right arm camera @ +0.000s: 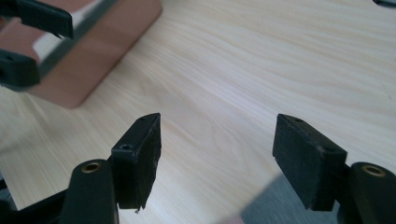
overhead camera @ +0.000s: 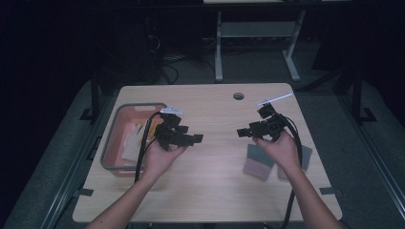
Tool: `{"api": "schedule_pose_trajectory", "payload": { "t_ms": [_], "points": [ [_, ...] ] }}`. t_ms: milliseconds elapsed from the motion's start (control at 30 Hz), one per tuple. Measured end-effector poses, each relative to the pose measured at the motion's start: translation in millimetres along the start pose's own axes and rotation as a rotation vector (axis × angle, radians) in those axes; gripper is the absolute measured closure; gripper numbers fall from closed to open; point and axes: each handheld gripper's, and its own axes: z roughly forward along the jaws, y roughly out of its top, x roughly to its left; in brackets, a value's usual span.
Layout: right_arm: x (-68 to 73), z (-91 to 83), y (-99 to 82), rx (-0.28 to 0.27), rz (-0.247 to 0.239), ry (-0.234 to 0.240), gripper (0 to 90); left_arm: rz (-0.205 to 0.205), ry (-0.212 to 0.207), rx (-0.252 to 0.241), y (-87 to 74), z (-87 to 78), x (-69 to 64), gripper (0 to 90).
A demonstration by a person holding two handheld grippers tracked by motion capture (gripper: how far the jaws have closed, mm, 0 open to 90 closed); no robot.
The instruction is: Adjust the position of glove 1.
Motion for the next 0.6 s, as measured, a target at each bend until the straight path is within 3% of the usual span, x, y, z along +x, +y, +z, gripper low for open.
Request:
{"api": "schedule_pose_trajectory", "payload": {
  "t_ms": [233,600],
  "points": [
    [-14.5,-11.1,-19.6,0.010,0.031,-0.033,32.1,0.025,-0.016,-0.011,0.4,11.3,-12.6,26.4],
    [-29.0,-25.2,-46.9,0.014,0.040,-0.095,33.6,0.059,-0.050,-0.012,-0.8,30.2,-36.2,25.2]
  ]
}}
